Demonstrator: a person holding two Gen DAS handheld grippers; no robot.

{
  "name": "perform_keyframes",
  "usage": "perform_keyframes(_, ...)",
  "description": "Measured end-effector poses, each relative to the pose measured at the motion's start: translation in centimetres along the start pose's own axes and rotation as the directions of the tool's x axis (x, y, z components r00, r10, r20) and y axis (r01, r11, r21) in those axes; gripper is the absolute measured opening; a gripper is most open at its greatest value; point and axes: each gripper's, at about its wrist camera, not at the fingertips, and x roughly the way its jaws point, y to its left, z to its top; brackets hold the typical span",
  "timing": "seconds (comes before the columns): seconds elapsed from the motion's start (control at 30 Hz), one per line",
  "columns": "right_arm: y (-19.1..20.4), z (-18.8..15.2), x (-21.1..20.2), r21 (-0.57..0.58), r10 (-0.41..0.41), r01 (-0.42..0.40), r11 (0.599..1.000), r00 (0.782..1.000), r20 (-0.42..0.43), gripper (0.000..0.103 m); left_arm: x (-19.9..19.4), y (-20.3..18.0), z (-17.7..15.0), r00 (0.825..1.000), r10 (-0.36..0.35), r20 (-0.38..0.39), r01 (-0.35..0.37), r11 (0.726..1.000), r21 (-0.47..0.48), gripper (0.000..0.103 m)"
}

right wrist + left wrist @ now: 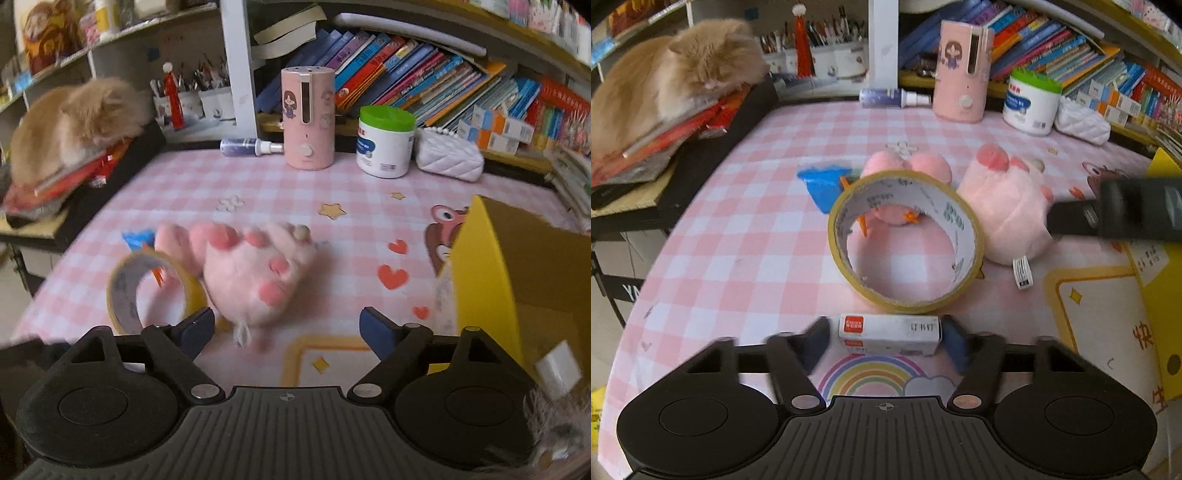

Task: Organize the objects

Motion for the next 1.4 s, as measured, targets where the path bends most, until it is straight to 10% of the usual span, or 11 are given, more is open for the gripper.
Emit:
perform_keyframes(0.5, 1.1, 4.5, 8.5, 0.198, 0.072, -0.045, 0.979, 0.989, -0.131, 0.098, -4.1, 1.8, -0.5, 0.995, -0.08, 0.053, 0.082, 0.996, -0.039, 0.052)
perform_keyframes(0.67, 0.8, 3.9, 9.6, 0.178, 0.072, -0.044, 0.983, 0.985, -0.159, 0.072, -4.5, 2.3, -0.5, 0.995, -0.073, 0.063, 0.076, 0.996, -0.056, 0.052)
perform_keyframes(1.4, 0.4, -1.9, -2.4, 0.001, 0.026, -0.025, 1.0, 0.999, -0.034, 0.068, -9.4, 3.4, -3.7, 0.985, -0.104, 0.137, 0.115, 0.99, -0.078, 0.052)
